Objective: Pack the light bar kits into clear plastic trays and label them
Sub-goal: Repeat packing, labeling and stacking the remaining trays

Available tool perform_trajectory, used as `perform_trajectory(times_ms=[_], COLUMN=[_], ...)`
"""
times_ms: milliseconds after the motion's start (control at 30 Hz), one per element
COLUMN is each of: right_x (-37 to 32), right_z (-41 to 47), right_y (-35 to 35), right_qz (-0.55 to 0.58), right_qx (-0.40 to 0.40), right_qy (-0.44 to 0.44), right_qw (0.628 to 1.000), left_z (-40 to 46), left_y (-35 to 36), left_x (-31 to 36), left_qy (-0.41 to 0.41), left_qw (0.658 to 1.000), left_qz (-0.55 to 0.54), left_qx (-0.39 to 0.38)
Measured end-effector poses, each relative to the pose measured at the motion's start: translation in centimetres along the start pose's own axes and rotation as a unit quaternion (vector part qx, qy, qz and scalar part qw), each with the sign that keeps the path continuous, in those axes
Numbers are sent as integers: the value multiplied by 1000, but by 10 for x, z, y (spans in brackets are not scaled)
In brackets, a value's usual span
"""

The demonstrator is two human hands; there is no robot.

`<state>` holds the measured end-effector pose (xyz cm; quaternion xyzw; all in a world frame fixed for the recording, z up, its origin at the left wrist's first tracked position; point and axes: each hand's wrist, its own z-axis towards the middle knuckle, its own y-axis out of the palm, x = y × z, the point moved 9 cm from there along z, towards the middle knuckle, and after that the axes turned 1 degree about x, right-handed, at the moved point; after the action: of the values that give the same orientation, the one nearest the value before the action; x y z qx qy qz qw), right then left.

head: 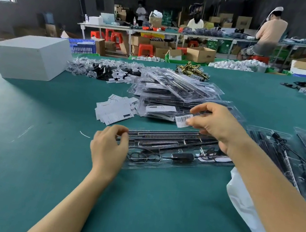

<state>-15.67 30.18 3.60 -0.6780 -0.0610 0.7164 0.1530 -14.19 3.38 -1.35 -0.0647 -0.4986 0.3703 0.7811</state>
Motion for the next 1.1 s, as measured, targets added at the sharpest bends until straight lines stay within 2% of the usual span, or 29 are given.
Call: perform_trajectory(times_ms=[133, 200, 300, 400, 500, 600, 767, 900, 1100], right_x=[30, 42, 52, 53, 45, 37, 47, 49, 48], right_z=[7, 6, 2, -2, -6, -7, -5, -5, -7], right_y=[36, 56, 79, 83, 90, 100, 102, 106, 105], right_qz=[53, 92, 126, 114, 129, 88, 67, 56, 48], right_qx=[-33, -40, -39, -26, -57, -70, -20, -40, -47], right_qy=[121, 148, 134, 96, 76, 51, 63, 68, 64], right_qw=[991, 984, 982, 989, 987, 992, 996, 995, 996], left_z=[7, 9, 9, 10, 10, 10, 8, 8, 7], left_y=[6, 11, 15, 16, 19, 20, 27, 29, 34], left_x=[-22, -27, -32, -32, -28, -30, -33, -29, -27], left_qy=[-59, -85, -104, -93, -67, -83, -120, -108, -87], left_qw=[997, 994, 991, 991, 994, 992, 978, 972, 971], left_qz=[-25, -48, -58, -68, -50, -63, -125, -143, -115], left_qx=[-33, -51, -60, -62, -71, -78, -117, -149, -188])
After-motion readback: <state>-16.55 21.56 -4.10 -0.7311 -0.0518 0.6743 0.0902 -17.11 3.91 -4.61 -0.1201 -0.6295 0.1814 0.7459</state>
